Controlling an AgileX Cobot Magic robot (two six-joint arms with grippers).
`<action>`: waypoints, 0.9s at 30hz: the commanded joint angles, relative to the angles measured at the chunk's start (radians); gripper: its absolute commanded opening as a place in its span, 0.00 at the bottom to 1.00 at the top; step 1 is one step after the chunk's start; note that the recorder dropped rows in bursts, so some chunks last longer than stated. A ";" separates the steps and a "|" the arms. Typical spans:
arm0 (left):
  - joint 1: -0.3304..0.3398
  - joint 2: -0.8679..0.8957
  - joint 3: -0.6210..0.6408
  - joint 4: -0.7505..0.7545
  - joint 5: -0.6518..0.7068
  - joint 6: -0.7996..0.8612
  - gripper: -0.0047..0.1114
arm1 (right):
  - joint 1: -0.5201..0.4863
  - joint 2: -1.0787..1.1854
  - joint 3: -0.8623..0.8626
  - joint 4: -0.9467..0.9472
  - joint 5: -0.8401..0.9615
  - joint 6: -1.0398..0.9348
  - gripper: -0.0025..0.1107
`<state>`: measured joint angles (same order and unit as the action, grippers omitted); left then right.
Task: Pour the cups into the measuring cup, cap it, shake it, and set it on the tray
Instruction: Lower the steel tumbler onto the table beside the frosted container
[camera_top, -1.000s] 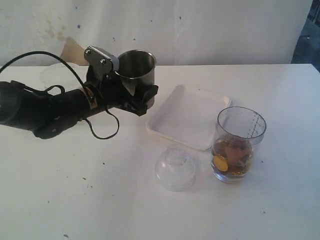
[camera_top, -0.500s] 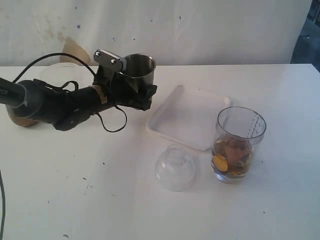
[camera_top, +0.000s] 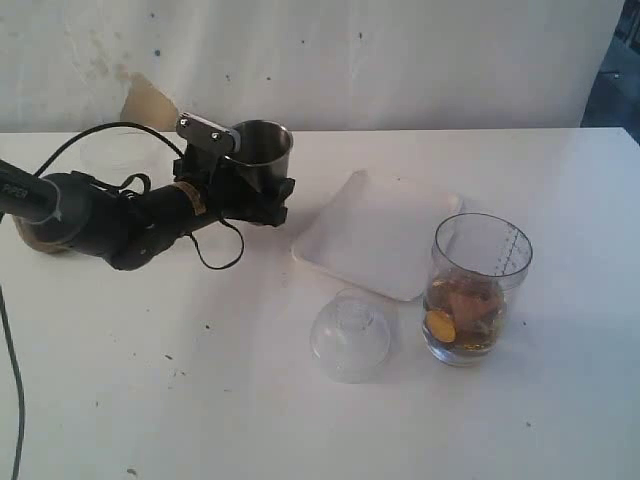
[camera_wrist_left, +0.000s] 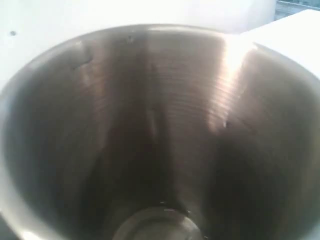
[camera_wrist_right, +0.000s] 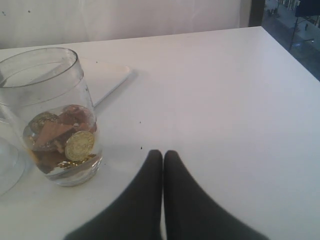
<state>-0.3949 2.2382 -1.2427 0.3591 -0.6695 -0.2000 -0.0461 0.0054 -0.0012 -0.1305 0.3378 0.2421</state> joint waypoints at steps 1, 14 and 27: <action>0.014 -0.011 -0.008 -0.029 -0.008 -0.045 0.04 | 0.005 -0.005 0.001 0.000 -0.002 0.001 0.02; 0.012 0.005 -0.008 0.035 0.066 -0.094 0.04 | 0.005 -0.005 0.001 0.000 -0.002 0.001 0.02; 0.012 0.005 -0.008 0.054 0.062 -0.143 0.46 | 0.005 -0.005 0.001 0.000 -0.002 0.001 0.02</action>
<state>-0.3805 2.2494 -1.2442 0.4053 -0.5869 -0.3159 -0.0461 0.0054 -0.0012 -0.1305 0.3378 0.2421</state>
